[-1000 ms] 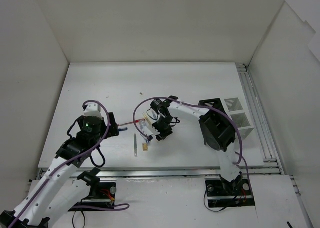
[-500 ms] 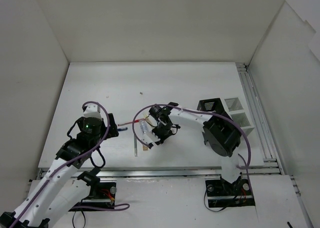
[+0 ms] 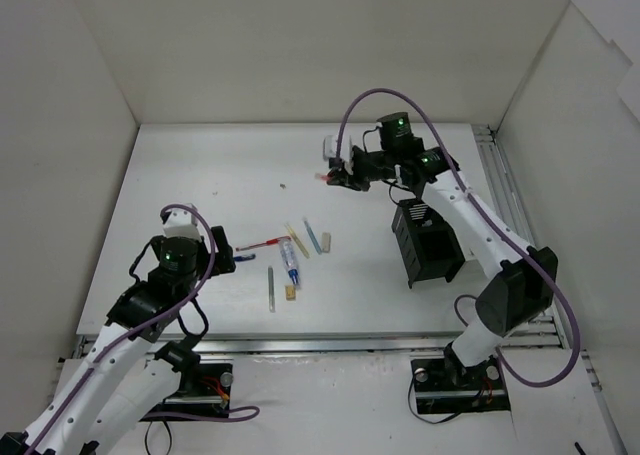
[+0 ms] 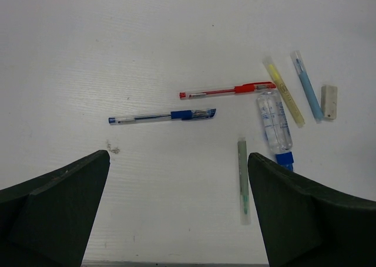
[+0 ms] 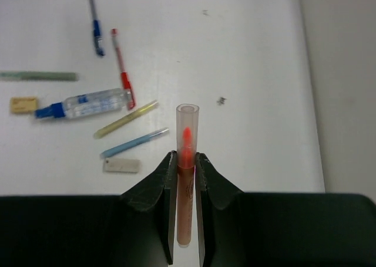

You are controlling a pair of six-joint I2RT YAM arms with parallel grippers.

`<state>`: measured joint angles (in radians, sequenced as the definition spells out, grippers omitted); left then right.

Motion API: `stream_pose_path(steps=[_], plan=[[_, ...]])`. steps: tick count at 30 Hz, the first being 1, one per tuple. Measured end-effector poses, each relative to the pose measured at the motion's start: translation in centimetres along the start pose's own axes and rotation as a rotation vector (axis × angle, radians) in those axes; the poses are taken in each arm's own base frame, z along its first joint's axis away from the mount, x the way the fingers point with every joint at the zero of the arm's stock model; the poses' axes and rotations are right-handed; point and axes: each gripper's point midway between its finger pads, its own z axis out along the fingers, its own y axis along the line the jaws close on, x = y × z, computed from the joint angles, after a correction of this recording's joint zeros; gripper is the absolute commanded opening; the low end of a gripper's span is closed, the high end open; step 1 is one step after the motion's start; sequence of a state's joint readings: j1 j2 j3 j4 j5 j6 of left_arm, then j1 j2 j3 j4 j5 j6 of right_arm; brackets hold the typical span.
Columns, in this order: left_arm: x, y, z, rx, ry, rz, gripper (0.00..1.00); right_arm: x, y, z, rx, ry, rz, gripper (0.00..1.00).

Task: Sort the stationery into containers
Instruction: Place the pen in the storage box.

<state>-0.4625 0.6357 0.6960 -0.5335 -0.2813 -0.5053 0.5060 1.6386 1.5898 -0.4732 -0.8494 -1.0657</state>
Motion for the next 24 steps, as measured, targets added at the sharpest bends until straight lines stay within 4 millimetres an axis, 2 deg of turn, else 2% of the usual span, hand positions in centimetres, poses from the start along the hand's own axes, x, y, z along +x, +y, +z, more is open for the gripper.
stream_pose_path(steps=[3,6,8,11,14,17,20,24], plan=[[-0.2,-0.1,-0.1,0.01,-0.011,0.002,1.0,1.4,-4.1,-1.9,0.249,-0.034,0.163,0.0],[-0.5,-0.3,-0.2,0.023,-0.024,0.004,1.0,4.9,-6.2,-4.1,0.505,-0.029,0.37,0.0],[-0.7,-0.4,-0.3,0.031,-0.032,0.005,1.0,6.7,-7.9,-6.6,0.709,-0.033,0.507,0.0],[-1.1,-0.7,-0.4,0.047,-0.047,0.003,1.0,8.6,-8.7,-11.8,1.005,-0.084,0.661,0.0],[-1.4,-1.0,-0.4,0.06,-0.056,0.007,1.0,9.1,-7.7,-16.5,1.237,-0.177,0.744,0.0],[-1.4,-1.1,-0.1,0.066,-0.052,0.014,1.0,8.8,-6.5,-19.1,1.363,-0.248,0.769,0.0],[-1.2,-1.3,0.3,0.07,-0.039,0.026,1.0,9.7,-5.3,-20.5,1.441,-0.265,0.785,0.0],[-1.0,-1.7,0.8,0.082,-0.021,0.036,1.0,12.7,-3.3,-20.8,1.493,-0.216,0.834,0.0]])
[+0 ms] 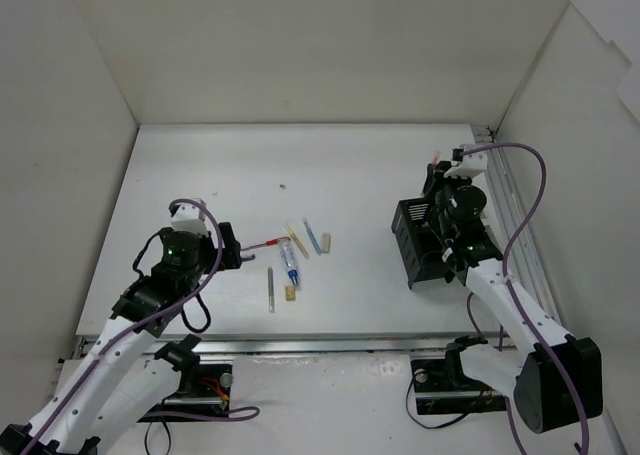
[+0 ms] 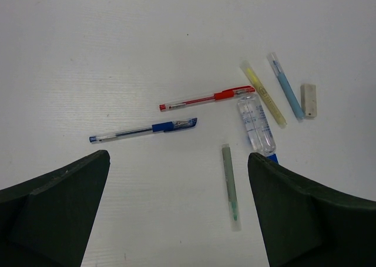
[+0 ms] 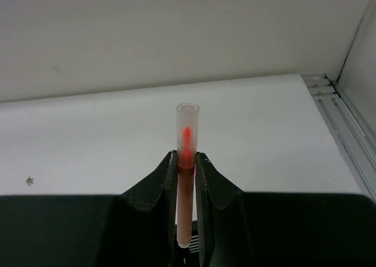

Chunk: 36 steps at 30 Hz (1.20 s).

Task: Sort the stationery into containers
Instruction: Place the pen in the storage box, then pick up the pen from the center of the board.

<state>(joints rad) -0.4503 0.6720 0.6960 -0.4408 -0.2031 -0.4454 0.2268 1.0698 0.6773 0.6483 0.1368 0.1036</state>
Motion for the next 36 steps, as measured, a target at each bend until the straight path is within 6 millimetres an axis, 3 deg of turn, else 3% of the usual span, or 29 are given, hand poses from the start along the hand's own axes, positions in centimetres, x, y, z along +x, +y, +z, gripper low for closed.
stream_pose_path(steps=[9,13,14,16,18,20,22,23,24,27,32,34,36], plan=[[0.6,-0.6,1.2,0.009,0.036,0.01,1.0,6.1,-1.9,-0.2,0.053,0.118,-0.014,0.03],[0.9,-0.6,1.7,0.003,0.054,0.014,1.0,8.5,-2.1,-0.6,0.062,0.165,0.017,0.16],[1.0,-0.6,1.9,-0.001,0.061,0.015,1.0,9.1,-2.2,-0.8,0.065,0.177,0.022,0.26],[1.3,-0.4,2.2,-0.012,0.077,0.014,1.0,9.7,-2.4,-1.2,0.069,0.187,0.036,0.35],[1.7,-0.3,2.5,-0.018,0.096,0.012,1.0,9.7,-2.4,-1.8,0.068,0.182,0.044,0.53],[2.0,-0.2,2.8,-0.023,0.112,0.007,1.0,8.8,-2.4,-2.4,0.06,0.153,0.056,0.72],[2.3,-0.2,2.9,-0.024,0.124,0.003,1.0,6.9,-2.0,-2.7,0.04,0.103,0.06,0.82],[2.3,-0.2,3.0,-0.024,0.127,0.001,1.0,5.9,-1.7,-3.0,0.024,0.076,0.062,0.98],[2.4,-0.2,3.0,-0.026,0.13,-0.002,1.0,5.1,-1.3,-3.2,0.008,0.062,0.063,0.98],[2.2,0.0,2.9,-0.03,0.126,-0.012,1.0,1.9,0.8,-3.2,-0.061,0.053,0.014,0.98],[1.5,0.3,2.4,-0.035,0.106,-0.028,1.0,-3.9,8.8,-1.4,-0.271,0.094,-0.098,0.98],[1.1,0.5,2.3,-0.04,0.093,-0.037,1.0,-4.2,12.3,0.1,-0.343,0.144,-0.131,0.98],[0.8,0.7,2.2,-0.045,0.084,-0.045,1.0,-2.2,15.8,1.8,-0.396,0.234,-0.161,0.98]])
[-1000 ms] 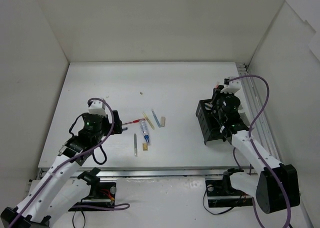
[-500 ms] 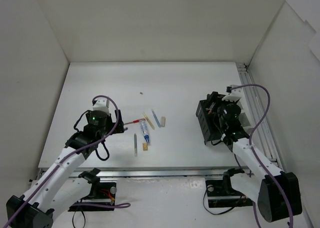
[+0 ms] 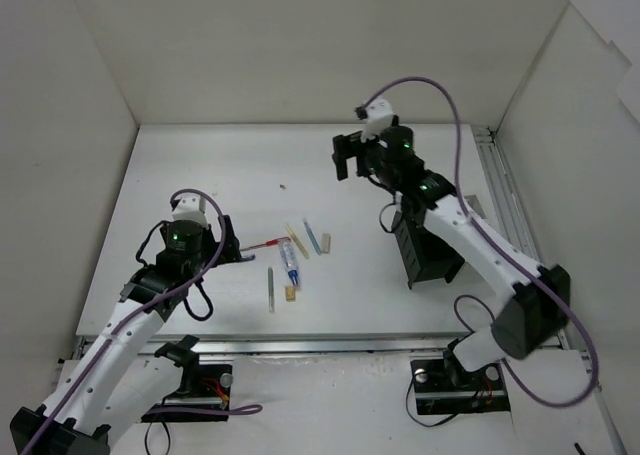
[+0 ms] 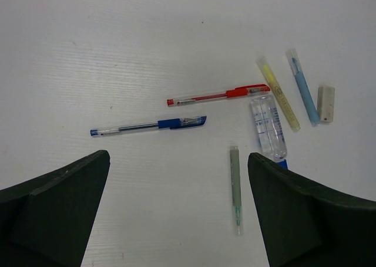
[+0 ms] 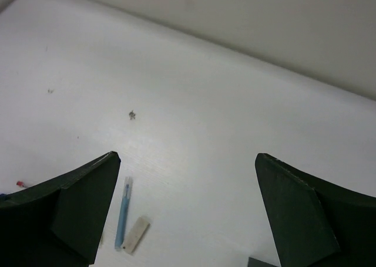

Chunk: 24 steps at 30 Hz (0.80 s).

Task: Sort the stationery into containers
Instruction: Pick up the pen from the center of the board.

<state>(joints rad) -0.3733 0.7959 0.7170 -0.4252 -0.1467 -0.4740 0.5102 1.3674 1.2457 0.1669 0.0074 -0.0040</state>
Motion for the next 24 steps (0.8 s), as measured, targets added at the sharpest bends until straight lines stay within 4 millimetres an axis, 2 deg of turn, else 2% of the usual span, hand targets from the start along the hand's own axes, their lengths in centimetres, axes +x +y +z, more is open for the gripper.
stream_pose_path(steps=[1,3,5,8,10,11,14,15,16,17,24], plan=[[-0.1,0.1,-0.1,-0.003,-0.002,-0.003,1.0,1.1,1.1,1.5,-0.019,0.052,-0.009,0.98],[-0.1,0.4,-0.2,-0.009,-0.004,-0.012,1.0,5.2,3.2,4.7,-0.049,0.192,-0.03,0.98],[-0.1,0.6,-0.2,-0.011,0.002,-0.018,1.0,10.4,5.2,7.3,-0.07,0.35,-0.044,0.98],[0.2,0.7,-0.1,-0.012,0.017,-0.025,1.0,17.4,7.5,9.0,-0.077,0.542,-0.07,0.98],[0.4,0.6,-0.1,-0.008,0.028,-0.027,1.0,21.0,8.6,9.6,-0.071,0.641,-0.087,0.98],[0.5,0.6,0.0,-0.006,0.031,-0.028,1.0,22.2,9.0,9.8,-0.068,0.671,-0.091,0.98],[0.6,0.7,0.1,-0.008,0.039,-0.033,1.0,24.5,10.4,10.3,-0.066,0.733,-0.09,0.93],[0.7,0.6,0.2,-0.009,0.044,-0.036,1.0,25.0,10.8,10.4,-0.064,0.744,-0.085,0.88],[0.8,0.6,0.3,-0.01,0.051,-0.037,1.0,25.3,10.9,10.5,-0.058,0.751,-0.078,0.84],[0.9,0.6,0.4,-0.012,0.058,-0.04,1.0,25.5,10.9,10.5,-0.052,0.757,-0.07,0.75],[1.6,1.0,1.1,-0.033,0.097,-0.058,1.0,26.4,10.8,10.0,-0.009,0.786,-0.006,0.56]])
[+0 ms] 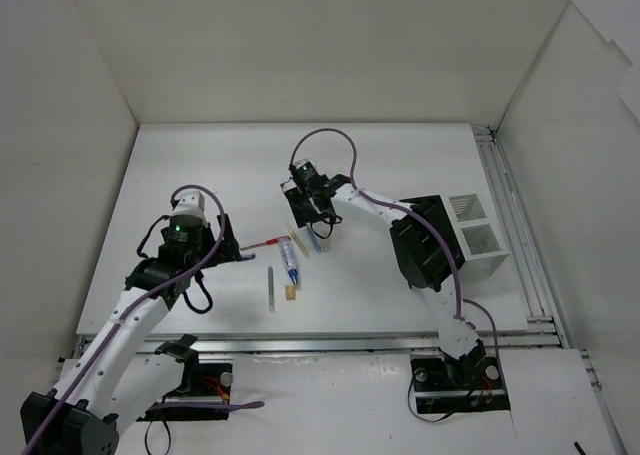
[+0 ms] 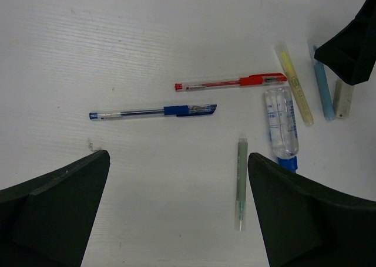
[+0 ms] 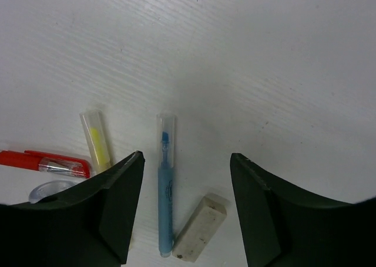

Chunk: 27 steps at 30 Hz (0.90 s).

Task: Sort the stationery into containers
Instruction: Pick up the pen from the center of the board.

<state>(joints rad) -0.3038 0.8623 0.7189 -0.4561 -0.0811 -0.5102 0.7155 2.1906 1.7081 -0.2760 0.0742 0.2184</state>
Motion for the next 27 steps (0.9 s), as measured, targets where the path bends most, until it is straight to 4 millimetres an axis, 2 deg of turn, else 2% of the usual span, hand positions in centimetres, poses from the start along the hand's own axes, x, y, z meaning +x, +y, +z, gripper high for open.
stream_pose_path(steps=[4,5,7,8,13,18,20,22,24,27], plan=[[-0.1,0.6,0.2,-0.016,0.003,-0.018,1.0,1.5,0.3,0.4,0.001,0.036,0.012,0.41],[-0.2,0.7,0.2,-0.019,0.003,-0.023,1.0,1.8,0.5,0.6,0.0,0.042,0.014,0.33],[-0.3,0.9,0.3,-0.023,0.001,-0.029,1.0,2.3,0.8,0.9,-0.007,0.054,0.014,0.29],[-0.3,0.9,0.3,-0.024,0.001,-0.029,1.0,2.5,0.9,1.0,-0.008,0.059,0.014,0.22],[-0.6,1.2,0.3,-0.03,-0.008,-0.035,1.0,2.5,1.5,1.0,-0.03,0.059,0.008,0.01],[-0.9,1.7,0.4,-0.038,-0.015,-0.039,1.0,2.2,2.1,0.5,-0.078,0.043,-0.012,0.0],[-0.9,1.7,0.4,-0.035,-0.016,-0.025,1.0,1.3,2.4,-1.0,-0.119,0.01,-0.015,0.0],[-1.0,1.7,0.4,-0.028,-0.019,-0.005,1.0,-0.5,2.5,-3.4,-0.17,-0.062,-0.006,0.0],[-1.2,1.4,0.3,-0.01,-0.025,0.019,1.0,-3.0,1.8,-6.9,-0.219,-0.171,0.014,0.0],[-1.8,0.8,-0.1,0.034,-0.05,0.048,1.0,-6.8,-1.3,-13.4,-0.241,-0.366,0.059,0.0]])
